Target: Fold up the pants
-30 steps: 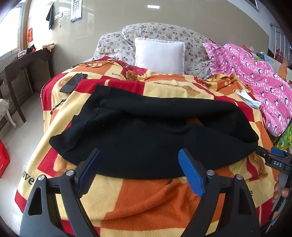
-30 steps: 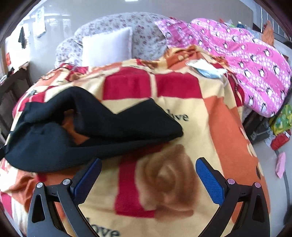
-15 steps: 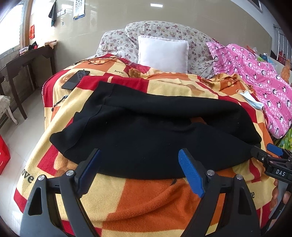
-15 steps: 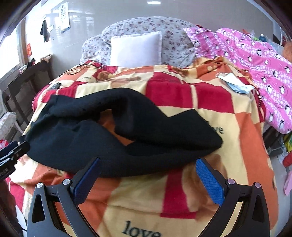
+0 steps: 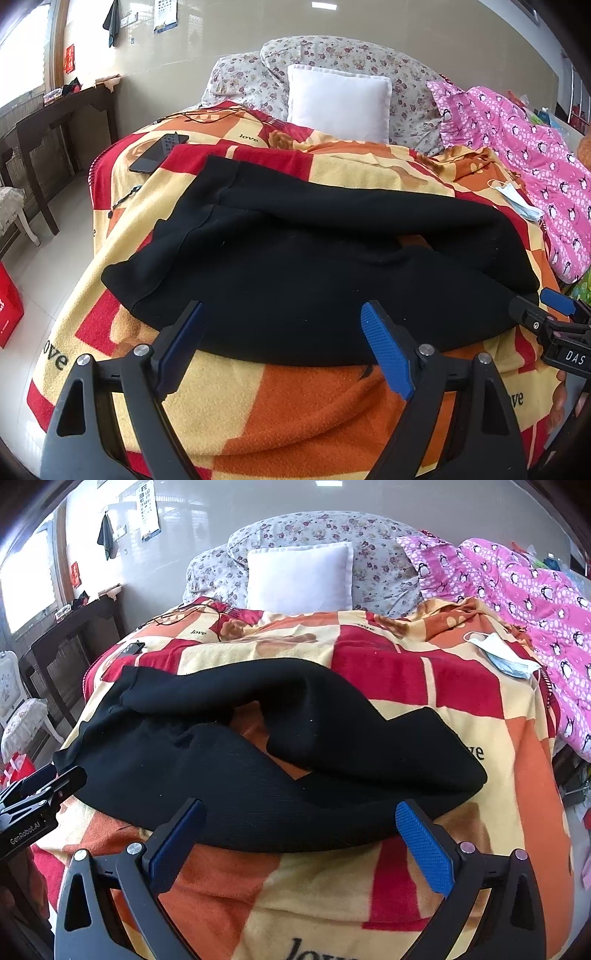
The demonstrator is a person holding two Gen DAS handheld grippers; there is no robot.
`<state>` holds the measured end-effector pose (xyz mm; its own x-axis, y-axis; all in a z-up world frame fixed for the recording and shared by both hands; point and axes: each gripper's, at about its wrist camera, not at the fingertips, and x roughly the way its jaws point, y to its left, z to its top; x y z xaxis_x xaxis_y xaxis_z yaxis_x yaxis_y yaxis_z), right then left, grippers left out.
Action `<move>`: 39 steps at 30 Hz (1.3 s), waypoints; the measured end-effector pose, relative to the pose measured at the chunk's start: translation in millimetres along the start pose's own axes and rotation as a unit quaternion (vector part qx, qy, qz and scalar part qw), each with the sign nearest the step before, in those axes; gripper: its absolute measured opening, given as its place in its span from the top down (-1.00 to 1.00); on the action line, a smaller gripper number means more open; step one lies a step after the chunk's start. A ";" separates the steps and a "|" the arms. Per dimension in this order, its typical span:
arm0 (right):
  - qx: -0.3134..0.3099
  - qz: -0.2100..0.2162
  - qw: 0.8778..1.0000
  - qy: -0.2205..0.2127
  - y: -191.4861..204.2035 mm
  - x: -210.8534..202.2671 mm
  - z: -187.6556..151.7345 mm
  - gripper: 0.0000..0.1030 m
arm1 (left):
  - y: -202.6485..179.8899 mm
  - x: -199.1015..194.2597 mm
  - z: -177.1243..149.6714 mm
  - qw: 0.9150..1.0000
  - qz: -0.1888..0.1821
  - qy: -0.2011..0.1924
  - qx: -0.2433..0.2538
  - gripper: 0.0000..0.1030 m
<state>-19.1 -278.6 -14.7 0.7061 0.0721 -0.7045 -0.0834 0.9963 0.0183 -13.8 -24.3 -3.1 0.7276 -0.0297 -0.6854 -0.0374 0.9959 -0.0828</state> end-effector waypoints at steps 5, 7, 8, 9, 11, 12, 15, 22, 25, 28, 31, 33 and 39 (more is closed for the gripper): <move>-0.002 -0.001 1.000 0.003 3.7 4.5 0.9 -0.99 | 0.7 0.7 0.5 1.000 0.000 0.000 0.000 -0.66; -0.001 -0.001 1.000 0.005 3.2 6.3 1.1 -0.99 | 0.7 0.8 0.4 1.000 0.000 0.001 -0.001 -0.66; -0.001 -0.001 1.000 0.006 3.2 7.3 1.2 -0.99 | 1.0 0.9 0.4 1.000 0.000 0.002 -0.001 -0.66; 0.000 -0.002 1.000 0.007 3.0 8.0 1.2 -0.99 | 1.8 1.9 0.9 1.000 0.000 0.003 -0.003 -0.66; -0.001 -0.003 1.000 0.010 2.8 9.7 0.7 -0.99 | 2.5 3.5 1.3 1.000 0.001 0.004 -0.003 -0.66; -0.002 -0.003 1.000 0.011 3.3 10.1 0.6 -0.99 | 2.9 4.2 1.7 1.000 0.002 0.005 -0.003 -0.66; -0.003 -0.003 1.000 0.013 5.2 12.7 1.8 -0.99 | 2.8 6.0 2.3 1.000 0.002 0.006 -0.003 -0.66; -0.001 0.006 1.000 0.017 5.5 20.5 7.4 -0.99 | 3.8 11.4 3.1 1.000 0.005 0.010 -0.003 -0.66; -0.003 0.013 1.000 0.025 7.8 27.5 11.7 -0.99 | 4.5 14.3 3.2 1.000 0.005 0.012 -0.005 -0.66; -0.005 0.017 0.999 0.033 10.9 35.5 15.1 -0.99 | 4.2 17.9 3.2 1.000 0.005 0.015 -0.004 -0.66; -0.009 0.023 0.999 0.038 14.3 42.6 17.7 -0.99 | 4.3 21.4 2.9 1.000 0.006 0.019 -0.003 -0.66; -0.011 0.025 0.999 0.044 15.4 47.4 18.3 -0.99 | 4.8 23.6 3.1 1.000 0.008 0.020 -0.004 -0.66; -0.003 0.020 0.998 0.059 6.2 60.6 21.4 -0.99 | 8.0 31.5 3.6 1.000 0.007 0.028 -0.008 -0.66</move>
<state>38.2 -267.0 -42.1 0.6149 0.1059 -0.7815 -0.1152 0.9924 0.0439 11.3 -16.9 -22.8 0.6876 -0.0201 -0.7258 -0.0592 0.9947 -0.0836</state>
